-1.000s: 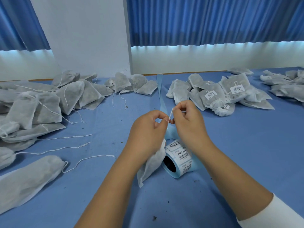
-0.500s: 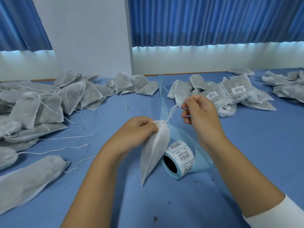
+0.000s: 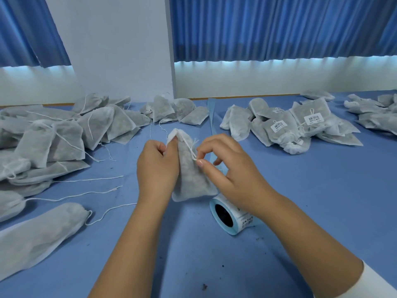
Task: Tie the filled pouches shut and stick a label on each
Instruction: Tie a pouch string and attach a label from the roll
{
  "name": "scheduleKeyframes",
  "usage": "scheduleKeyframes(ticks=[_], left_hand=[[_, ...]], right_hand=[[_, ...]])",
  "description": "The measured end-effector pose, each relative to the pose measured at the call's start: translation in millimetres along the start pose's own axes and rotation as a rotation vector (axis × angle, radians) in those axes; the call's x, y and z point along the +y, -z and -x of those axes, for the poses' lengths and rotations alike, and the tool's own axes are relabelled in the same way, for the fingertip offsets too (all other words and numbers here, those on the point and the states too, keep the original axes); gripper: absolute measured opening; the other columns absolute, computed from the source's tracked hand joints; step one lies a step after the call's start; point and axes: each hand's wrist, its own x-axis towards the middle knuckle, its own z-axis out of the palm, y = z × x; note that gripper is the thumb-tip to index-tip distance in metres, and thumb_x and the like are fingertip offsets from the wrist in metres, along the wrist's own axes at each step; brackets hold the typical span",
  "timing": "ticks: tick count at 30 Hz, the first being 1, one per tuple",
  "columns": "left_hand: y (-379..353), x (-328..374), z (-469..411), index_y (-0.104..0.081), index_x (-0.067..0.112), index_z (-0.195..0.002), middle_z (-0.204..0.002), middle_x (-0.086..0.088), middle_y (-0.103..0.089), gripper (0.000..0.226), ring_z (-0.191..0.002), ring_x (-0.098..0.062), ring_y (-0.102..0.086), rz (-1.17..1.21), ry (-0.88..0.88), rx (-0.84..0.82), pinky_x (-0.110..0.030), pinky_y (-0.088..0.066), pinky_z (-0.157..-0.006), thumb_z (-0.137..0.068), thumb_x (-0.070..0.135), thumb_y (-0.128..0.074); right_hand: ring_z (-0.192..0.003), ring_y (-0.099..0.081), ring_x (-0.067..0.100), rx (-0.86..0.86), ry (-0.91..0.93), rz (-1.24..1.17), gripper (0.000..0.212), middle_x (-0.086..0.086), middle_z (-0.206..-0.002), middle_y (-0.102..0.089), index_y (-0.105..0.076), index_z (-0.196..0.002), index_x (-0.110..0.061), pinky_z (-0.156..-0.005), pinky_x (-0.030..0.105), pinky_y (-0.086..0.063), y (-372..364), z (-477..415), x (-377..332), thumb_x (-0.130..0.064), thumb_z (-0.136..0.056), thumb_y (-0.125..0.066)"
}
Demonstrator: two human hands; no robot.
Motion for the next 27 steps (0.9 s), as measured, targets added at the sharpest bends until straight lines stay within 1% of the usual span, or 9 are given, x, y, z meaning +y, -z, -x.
scheduleKeyframes(ticks=[2,5,8,11,15,19,22,24,27], left_hand=[[-2,3,2,-0.049,0.014,-0.074,-0.072,0.001,-0.057,0.044,-0.067,-0.018,-0.056,0.050,0.045,-0.069,-0.034,-0.045,-0.062,-0.095,0.052,-0.049],[-3,6,4,-0.065,0.006,-0.096,-0.094,-0.012,-0.071,0.052,-0.088,-0.030,-0.069,0.163,0.168,-0.227,-0.047,-0.059,-0.080,-0.099,0.052,-0.041],[3,11,4,-0.069,0.015,-0.097,-0.090,-0.008,-0.075,0.037,-0.077,-0.021,-0.072,0.364,0.276,-0.425,-0.032,-0.059,-0.065,-0.099,0.041,-0.043],[8,12,5,-0.063,0.015,-0.087,-0.078,-0.006,-0.072,0.021,-0.069,-0.017,-0.069,0.456,0.255,-0.592,-0.026,-0.057,-0.064,-0.094,0.034,-0.058],[2,12,9,-0.055,0.015,-0.075,-0.076,-0.007,-0.069,0.023,-0.069,-0.018,-0.069,0.461,0.239,-0.493,-0.030,-0.060,-0.068,-0.091,0.022,-0.069],[1,10,7,-0.062,0.012,-0.082,-0.094,-0.013,-0.075,0.018,-0.081,-0.022,-0.071,0.416,0.264,-0.424,-0.030,-0.062,-0.071,-0.094,0.025,-0.067],[-2,9,8,-0.061,0.011,-0.078,-0.095,-0.015,-0.073,0.024,-0.083,-0.025,-0.070,0.388,0.274,-0.434,-0.029,-0.061,-0.066,-0.096,0.026,-0.063],[-5,10,12,-0.062,0.007,-0.079,-0.088,-0.013,-0.070,0.028,-0.078,-0.024,-0.068,0.333,0.256,-0.418,-0.032,-0.062,-0.064,-0.099,0.027,-0.059],[-13,9,16,-0.061,-0.001,-0.097,-0.085,-0.006,-0.064,0.035,-0.078,-0.022,-0.063,0.225,0.146,-0.288,-0.046,-0.060,-0.075,-0.099,0.033,-0.056]], right_hand=[[-0.106,-0.048,0.012,-0.024,0.000,0.029,0.006,-0.006,-0.108,-0.054,-0.061,-0.099,-0.020,-0.088,0.023,-0.041,0,0,0,-0.019,-0.095,-0.056],[-0.106,-0.047,0.013,-0.060,-0.010,0.078,0.005,-0.007,-0.109,-0.052,-0.061,-0.098,-0.019,-0.091,0.024,-0.039,1,1,2,-0.017,-0.094,-0.058],[-0.108,-0.045,0.013,-0.050,-0.025,0.115,0.005,-0.010,-0.111,-0.050,-0.061,-0.097,-0.021,-0.093,0.021,-0.036,2,1,3,-0.018,-0.094,-0.059],[-0.113,-0.044,0.010,-0.039,-0.076,0.109,0.005,-0.009,-0.116,-0.049,-0.063,-0.097,-0.019,-0.095,0.016,-0.034,5,-1,5,-0.016,-0.094,-0.061],[-0.121,-0.046,0.003,-0.057,-0.172,-0.083,0.020,-0.008,-0.122,-0.052,-0.066,-0.097,-0.026,-0.099,0.014,-0.035,17,-5,6,-0.007,-0.091,-0.062],[-0.096,-0.056,0.004,-0.029,-0.488,-0.240,0.036,-0.009,-0.108,-0.058,-0.062,-0.098,-0.029,-0.081,0.015,-0.048,47,-7,21,0.004,-0.085,-0.054],[-0.087,-0.060,0.008,-0.338,-0.785,-0.244,0.032,-0.002,-0.102,-0.058,-0.063,-0.108,-0.031,-0.076,0.023,-0.055,66,-1,35,-0.007,-0.087,-0.057],[-0.090,-0.062,0.009,-0.524,-0.861,-0.212,0.032,-0.002,-0.099,-0.060,-0.062,-0.113,-0.034,-0.074,0.022,-0.055,73,4,41,-0.015,-0.087,-0.061],[-0.079,-0.056,0.009,-0.547,-0.844,-0.161,0.025,-0.009,-0.083,-0.058,-0.066,-0.108,-0.035,-0.069,0.022,-0.049,79,5,44,-0.030,-0.084,-0.068]])
